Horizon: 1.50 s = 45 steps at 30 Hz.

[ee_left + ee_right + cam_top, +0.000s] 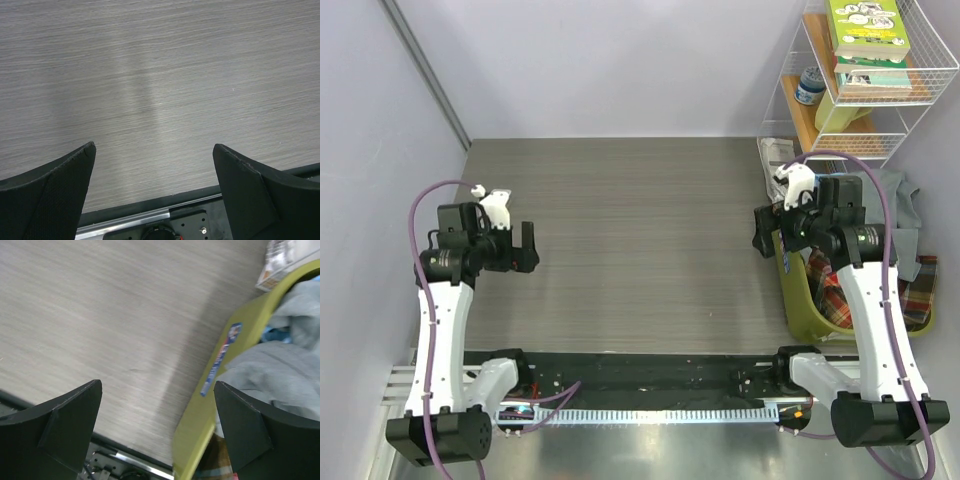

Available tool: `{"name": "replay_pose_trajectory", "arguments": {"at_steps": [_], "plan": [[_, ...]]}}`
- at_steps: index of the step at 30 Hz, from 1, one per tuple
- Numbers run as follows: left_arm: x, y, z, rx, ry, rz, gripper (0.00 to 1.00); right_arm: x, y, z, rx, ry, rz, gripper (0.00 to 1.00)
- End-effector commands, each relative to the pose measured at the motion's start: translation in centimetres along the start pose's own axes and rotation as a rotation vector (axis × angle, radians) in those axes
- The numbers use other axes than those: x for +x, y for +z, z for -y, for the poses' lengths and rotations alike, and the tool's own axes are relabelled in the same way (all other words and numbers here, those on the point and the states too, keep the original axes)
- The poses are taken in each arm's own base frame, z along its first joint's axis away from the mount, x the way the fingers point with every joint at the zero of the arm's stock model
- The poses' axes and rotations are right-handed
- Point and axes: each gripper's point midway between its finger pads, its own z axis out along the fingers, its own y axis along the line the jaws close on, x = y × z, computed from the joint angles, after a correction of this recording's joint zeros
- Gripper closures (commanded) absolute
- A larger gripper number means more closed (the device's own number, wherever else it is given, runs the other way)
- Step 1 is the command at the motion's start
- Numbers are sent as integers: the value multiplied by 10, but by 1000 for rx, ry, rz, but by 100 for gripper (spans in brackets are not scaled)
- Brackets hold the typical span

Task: Fold and stack the long sleeve shirts
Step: Grab the shirt from the pile

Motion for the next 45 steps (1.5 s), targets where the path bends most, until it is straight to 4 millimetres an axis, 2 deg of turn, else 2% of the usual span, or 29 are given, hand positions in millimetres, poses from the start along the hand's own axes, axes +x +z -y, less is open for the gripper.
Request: {"name": "replay_pose_trajectory", "arguments": {"at_steps": [1, 5, 9, 10, 12, 13, 16, 18, 19, 27, 29, 30, 32, 39, 43, 44, 45], "plan": [[-19, -8, 5, 31, 10, 19, 0, -33, -20, 21, 128, -18, 89, 0], [-36, -9, 8, 57, 5, 30, 0, -48, -24, 32, 180, -17, 119, 0], [-44, -11, 9, 62, 4, 45, 0, -58, -35, 58, 324, -22, 114, 0], [-44, -11, 11, 76, 3, 38, 0, -57, -43, 75, 423, -13, 80, 0], [-42, -12, 14, 96, 15, 28, 0, -58, -50, 85, 481, -16, 61, 0], [-43, -12, 14, 97, 20, 27, 0, -53, -59, 98, 543, -7, 37, 0], [-43, -12, 13, 98, 31, 3, 0, -47, -70, 116, 621, 9, -2, 0], [-38, -12, 15, 114, 33, -31, 0, -39, -69, 126, 642, 26, -34, 0], [-39, -10, 14, 114, 32, -44, 0, -27, -71, 138, 665, 54, -64, 0], [-45, -9, 16, 130, 39, -77, 0, 25, -41, 185, 646, 143, -167, 0], [-47, -9, 17, 130, 40, -71, 0, 46, -35, 196, 640, 165, -214, 0], [-49, -9, 18, 133, 43, -69, 0, 57, -25, 203, 629, 176, -235, 0], [-49, -9, 20, 139, 42, -68, 0, 71, -23, 216, 646, 185, -256, 0], [-43, -2, 25, 150, 42, -89, 0, 95, 0, 244, 655, 155, -298, 0], [-44, 2, 25, 153, 51, -84, 0, 104, 19, 246, 596, 149, -324, 0], [-44, 2, 25, 154, 50, -83, 0, 111, 27, 247, 574, 156, -349, 0], [-44, 3, 26, 157, 56, -84, 0, 113, 31, 247, 565, 158, -357, 4]]}}
